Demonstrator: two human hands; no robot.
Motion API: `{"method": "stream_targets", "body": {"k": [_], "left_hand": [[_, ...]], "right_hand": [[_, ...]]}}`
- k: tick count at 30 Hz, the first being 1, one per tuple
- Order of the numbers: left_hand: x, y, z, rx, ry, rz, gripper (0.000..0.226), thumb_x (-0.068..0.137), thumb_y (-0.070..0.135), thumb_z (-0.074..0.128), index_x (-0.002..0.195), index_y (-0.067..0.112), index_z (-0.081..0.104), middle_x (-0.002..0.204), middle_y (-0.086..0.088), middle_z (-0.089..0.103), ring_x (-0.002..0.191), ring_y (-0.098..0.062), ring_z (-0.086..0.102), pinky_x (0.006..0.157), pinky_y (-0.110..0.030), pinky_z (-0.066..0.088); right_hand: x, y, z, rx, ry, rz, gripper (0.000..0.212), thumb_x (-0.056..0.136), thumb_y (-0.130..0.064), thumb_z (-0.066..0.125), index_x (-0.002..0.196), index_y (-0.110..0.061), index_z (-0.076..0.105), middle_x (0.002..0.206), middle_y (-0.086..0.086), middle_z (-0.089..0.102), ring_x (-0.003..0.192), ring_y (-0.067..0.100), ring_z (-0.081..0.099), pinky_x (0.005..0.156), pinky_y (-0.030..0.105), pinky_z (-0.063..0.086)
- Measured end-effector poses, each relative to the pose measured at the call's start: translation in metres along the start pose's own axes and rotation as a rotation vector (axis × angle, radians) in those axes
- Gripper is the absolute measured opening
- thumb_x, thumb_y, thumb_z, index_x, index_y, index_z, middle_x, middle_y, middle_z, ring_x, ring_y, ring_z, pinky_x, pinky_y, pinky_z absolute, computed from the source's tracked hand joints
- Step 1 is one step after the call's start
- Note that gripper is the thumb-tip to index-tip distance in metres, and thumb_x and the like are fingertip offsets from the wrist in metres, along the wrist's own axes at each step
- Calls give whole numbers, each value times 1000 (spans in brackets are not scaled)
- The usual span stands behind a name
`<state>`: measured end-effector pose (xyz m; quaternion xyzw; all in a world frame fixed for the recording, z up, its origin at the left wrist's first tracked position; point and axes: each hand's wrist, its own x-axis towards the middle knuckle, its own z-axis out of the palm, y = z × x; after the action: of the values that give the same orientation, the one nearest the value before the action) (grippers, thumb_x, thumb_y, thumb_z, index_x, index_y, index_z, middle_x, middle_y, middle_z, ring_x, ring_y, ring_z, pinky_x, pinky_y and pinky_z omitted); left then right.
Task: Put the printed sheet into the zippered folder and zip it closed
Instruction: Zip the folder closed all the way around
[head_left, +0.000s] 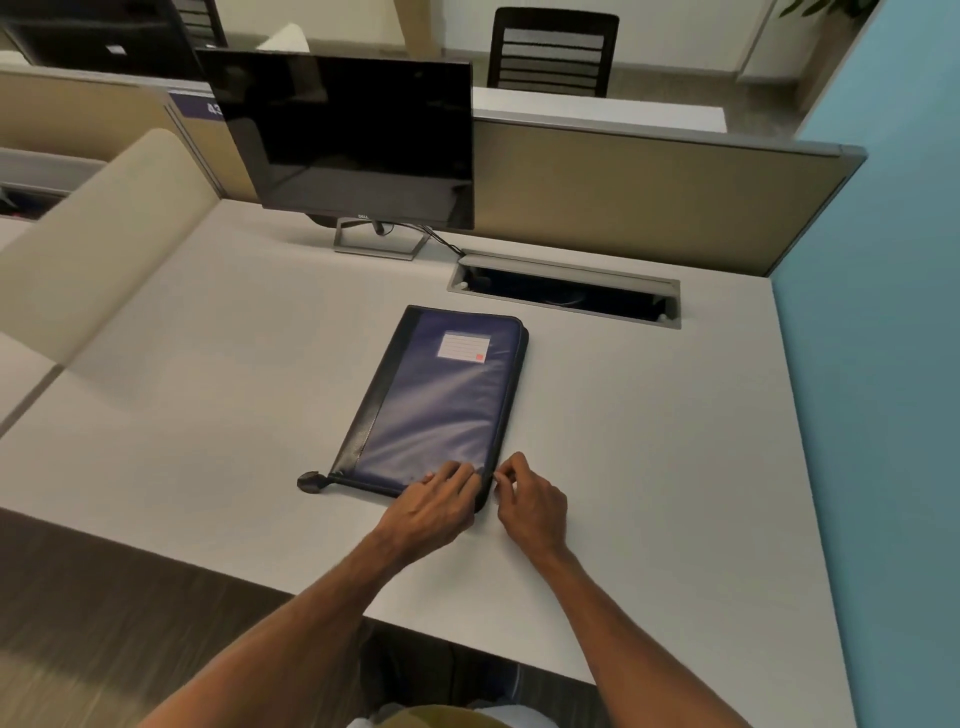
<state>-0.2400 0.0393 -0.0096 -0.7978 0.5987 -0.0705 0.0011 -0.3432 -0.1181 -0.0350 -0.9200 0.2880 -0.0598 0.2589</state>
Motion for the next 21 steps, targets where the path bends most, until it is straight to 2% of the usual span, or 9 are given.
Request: {"method": "stream_targets", "body": {"k": [3, 7, 11, 14, 16, 18, 21], "left_hand": [[-4, -4, 0, -28, -14, -37, 35, 88, 29, 83, 115, 13, 67, 101, -2, 67, 84, -16, 66, 54, -24, 54], [-10, -6, 1, -62, -40, -70, 34, 89, 30, 81, 116, 14, 66, 103, 0, 66, 86, -14, 66, 56, -21, 54], [-8, -2, 2, -43, -45, -80, 36, 89, 30, 81, 118, 14, 67, 105, -1, 67, 88, -15, 67, 57, -23, 55], [-5, 0, 2, -29, -33, -78, 36, 90, 28, 80, 118, 12, 66, 104, -3, 67, 88, -17, 67, 57, -24, 55], [-4, -2, 3, -21, -31, -65, 35, 89, 28, 81, 116, 12, 67, 103, -3, 67, 86, -17, 66, 57, -24, 55], [-7, -3, 4, -22, -29, -54, 32, 91, 28, 79, 115, 12, 66, 103, -3, 67, 87, -17, 66, 57, -25, 55], [-15, -6, 8, -30, -30, -43, 34, 94, 30, 76, 120, 11, 63, 109, -5, 67, 93, -20, 67, 63, -28, 60]], "right_hand": [[2, 3, 0, 1, -81, -121, 19, 109, -32, 49, 118, -19, 60, 101, 0, 79, 92, 28, 75, 74, 33, 54], [-17, -1, 6, -22, -83, -242, 22, 107, -30, 51, 123, -20, 62, 98, 1, 80, 84, 30, 76, 70, 37, 56], [-23, -5, 6, -63, 16, -147, 22, 109, -36, 50, 113, -22, 66, 89, -2, 79, 73, 23, 76, 63, 32, 56], [-9, -11, -3, -98, 90, -50, 19, 107, -34, 53, 106, -20, 67, 82, -1, 78, 70, 23, 76, 57, 26, 46], [3, -13, -8, -110, 92, 5, 20, 108, -34, 50, 107, -20, 65, 85, 0, 78, 76, 25, 77, 59, 26, 42], [17, -12, -10, -120, 74, 35, 22, 110, -34, 45, 112, -20, 62, 92, 0, 78, 85, 27, 77, 64, 31, 47], [37, -14, -11, -104, 79, 56, 21, 111, -32, 45, 116, -18, 60, 98, 1, 79, 91, 30, 77, 65, 32, 44]]}}
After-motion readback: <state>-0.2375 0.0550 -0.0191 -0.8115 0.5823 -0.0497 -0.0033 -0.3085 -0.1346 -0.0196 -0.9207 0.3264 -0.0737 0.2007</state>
